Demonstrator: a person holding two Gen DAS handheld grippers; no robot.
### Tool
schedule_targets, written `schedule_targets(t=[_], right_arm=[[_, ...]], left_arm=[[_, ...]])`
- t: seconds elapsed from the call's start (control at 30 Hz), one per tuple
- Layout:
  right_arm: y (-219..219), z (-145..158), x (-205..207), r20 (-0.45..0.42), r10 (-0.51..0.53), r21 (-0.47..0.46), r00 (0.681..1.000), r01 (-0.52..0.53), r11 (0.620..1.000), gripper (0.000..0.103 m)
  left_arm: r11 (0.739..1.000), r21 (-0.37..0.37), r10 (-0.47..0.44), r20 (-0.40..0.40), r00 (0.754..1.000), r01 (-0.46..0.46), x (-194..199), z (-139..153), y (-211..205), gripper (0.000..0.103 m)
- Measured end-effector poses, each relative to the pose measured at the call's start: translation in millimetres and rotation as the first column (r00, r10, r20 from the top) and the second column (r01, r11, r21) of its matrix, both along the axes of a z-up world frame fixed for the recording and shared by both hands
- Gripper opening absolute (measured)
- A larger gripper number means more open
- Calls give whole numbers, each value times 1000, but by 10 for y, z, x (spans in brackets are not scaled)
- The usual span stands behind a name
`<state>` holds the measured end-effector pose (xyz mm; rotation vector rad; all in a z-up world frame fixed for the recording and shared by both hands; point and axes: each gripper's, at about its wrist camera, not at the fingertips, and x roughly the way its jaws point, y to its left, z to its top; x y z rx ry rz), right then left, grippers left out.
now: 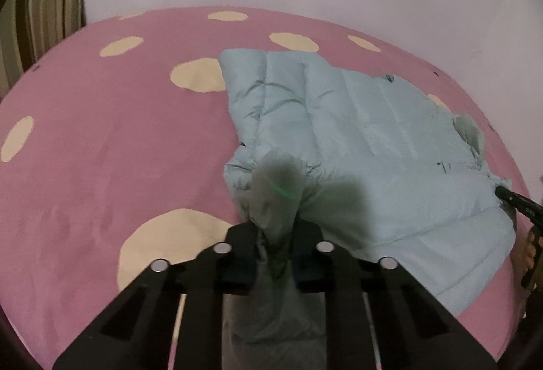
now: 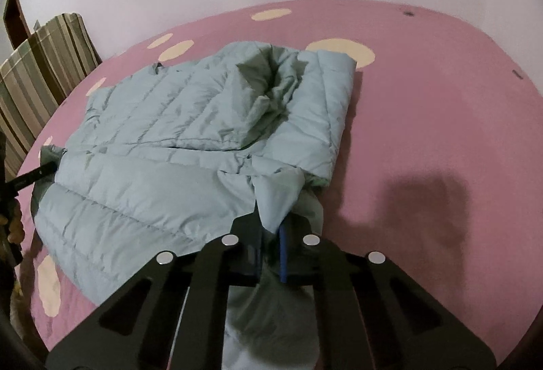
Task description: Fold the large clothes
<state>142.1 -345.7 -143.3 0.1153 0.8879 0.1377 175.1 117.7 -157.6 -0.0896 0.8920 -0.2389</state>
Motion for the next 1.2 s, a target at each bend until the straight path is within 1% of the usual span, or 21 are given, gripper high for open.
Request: schedule_targets(t=[0.07,0.13,0.23,0.37,0.53,0.63,0.7,0.83,0.97,1.07,1.1,1.2], right_arm=[[29,63,-99,27,2,-14,1000,-1,1000,5],[55,136,-197,55,7,-29,998,-6,1000,5],[76,272,-322,104,11,-45,995,-7,999,5],[62,524,-442,177,13,-41,984,-5,999,5],[120,851,-472,261,26,-51,965,-13,999,5],[163,1030,-355,298,43,-77,954,-21,997,5],[172,1105,-257,313,41,-82,949,-16,997,4],[116,1301,105,344,22,-49,939,-6,999,4],[84,1426,540,351,1,-28,936,9,1000,4],[7,1374,901,321,-28,13,947,25,1000,4],[-24,1327,1016,307,-37,31,951,29,999,4],[-95,1080,1418,243,-69,57,968,56,997,4]], left_arm=[[1000,-16,13,21,1000,-12,-89,74,12,7],[1000,-15,21,47,999,-20,-164,147,4,6],[1000,4,29,97,995,-29,-285,295,-31,4],[999,5,40,155,987,-41,-383,520,-49,4],[998,7,53,251,967,-57,-443,884,-49,4],[997,14,64,297,953,-71,-364,1052,-48,4],[997,11,75,307,949,-82,-229,1130,-50,4],[994,-3,103,317,943,-108,136,1269,-72,4],[990,29,122,330,936,-140,614,1368,-171,3],[986,53,132,310,941,-156,921,1308,-243,4],[984,68,137,296,945,-164,1082,1247,-283,4],[979,108,140,263,955,-173,1367,1076,-370,4]])
